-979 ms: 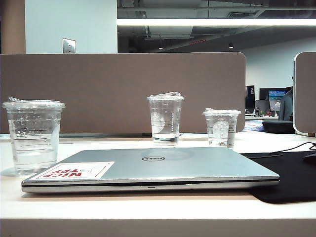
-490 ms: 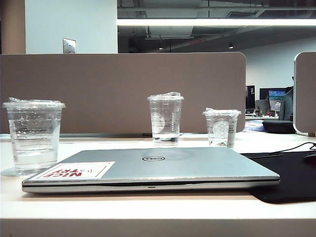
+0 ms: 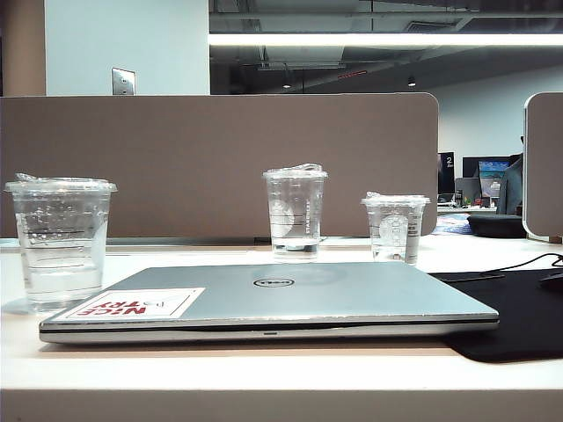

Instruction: Pick up the coffee cup on the left and place it on the left side of the laptop.

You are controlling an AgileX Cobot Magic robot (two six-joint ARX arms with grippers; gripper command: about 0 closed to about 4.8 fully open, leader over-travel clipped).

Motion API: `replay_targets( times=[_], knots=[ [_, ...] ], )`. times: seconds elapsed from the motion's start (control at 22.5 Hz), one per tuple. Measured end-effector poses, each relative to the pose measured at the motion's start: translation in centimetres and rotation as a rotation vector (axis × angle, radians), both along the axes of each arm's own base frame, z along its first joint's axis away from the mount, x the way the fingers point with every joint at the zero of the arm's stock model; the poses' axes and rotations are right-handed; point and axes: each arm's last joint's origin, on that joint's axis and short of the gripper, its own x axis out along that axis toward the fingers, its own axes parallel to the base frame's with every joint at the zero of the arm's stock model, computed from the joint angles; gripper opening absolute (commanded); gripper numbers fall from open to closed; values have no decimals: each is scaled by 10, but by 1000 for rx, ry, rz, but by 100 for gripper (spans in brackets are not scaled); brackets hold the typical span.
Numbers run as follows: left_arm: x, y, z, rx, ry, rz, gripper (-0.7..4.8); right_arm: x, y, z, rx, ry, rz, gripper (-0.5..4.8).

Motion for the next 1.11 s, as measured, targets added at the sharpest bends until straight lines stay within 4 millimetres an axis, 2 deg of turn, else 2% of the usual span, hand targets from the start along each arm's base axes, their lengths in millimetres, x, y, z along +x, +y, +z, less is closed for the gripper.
replay_targets(
  times=[0.45,0.62,0.85,1.11],
  knots=[
    [0,0,-1,32,11,17,-5,0,0,0,0,0,0,-4],
    [5,3,-16,23,56,94,-5,0,0,0,0,0,0,-4],
    [13,-2,-49,32,127,52,-5,0,0,0,0,0,0,-4],
    [13,-7,-46,72,101,8,-5,0,0,0,0,0,0,-4]
  ],
)
